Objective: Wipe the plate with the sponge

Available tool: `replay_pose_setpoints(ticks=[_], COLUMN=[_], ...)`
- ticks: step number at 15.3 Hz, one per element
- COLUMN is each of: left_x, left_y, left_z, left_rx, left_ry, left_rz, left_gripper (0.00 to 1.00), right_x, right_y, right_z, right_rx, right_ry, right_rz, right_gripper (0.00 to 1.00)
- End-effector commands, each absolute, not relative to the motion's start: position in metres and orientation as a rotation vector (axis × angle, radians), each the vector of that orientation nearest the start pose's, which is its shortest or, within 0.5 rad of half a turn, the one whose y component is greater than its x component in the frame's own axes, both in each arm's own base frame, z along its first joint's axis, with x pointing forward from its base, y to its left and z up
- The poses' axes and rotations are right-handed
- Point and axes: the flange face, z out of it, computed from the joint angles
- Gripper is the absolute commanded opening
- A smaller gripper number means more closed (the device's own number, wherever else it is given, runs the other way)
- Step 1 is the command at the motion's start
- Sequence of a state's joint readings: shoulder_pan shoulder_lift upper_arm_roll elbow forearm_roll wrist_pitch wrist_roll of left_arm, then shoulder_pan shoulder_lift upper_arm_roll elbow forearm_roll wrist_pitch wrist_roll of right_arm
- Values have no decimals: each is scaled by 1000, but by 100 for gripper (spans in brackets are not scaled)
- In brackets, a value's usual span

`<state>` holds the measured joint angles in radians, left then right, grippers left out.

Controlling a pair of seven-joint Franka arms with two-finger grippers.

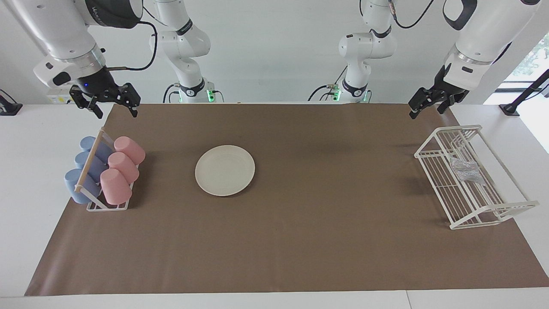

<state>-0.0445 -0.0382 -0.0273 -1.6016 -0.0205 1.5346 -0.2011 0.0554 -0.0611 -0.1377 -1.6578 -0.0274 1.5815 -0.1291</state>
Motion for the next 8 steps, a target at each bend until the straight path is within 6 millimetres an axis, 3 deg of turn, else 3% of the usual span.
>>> replay_pose_setpoints(ticks=[1, 4, 8], left_x=[533, 534, 534], left_y=[-43, -43, -42], left_z=[630, 631, 627], left_rx=[-3166, -3166, -3151], left_ry=[-184, -196, -351], left_rz=[33, 24, 31], left_gripper=[100, 100, 100], right_x=[530, 530, 530], right_y=[-50, -50, -49], right_z=[620, 620, 619], right_rx=[-3165, -3165, -3166], right_ry=[-108, -108, -108], right_rz=[37, 35, 38], right_gripper=[100, 100, 100])
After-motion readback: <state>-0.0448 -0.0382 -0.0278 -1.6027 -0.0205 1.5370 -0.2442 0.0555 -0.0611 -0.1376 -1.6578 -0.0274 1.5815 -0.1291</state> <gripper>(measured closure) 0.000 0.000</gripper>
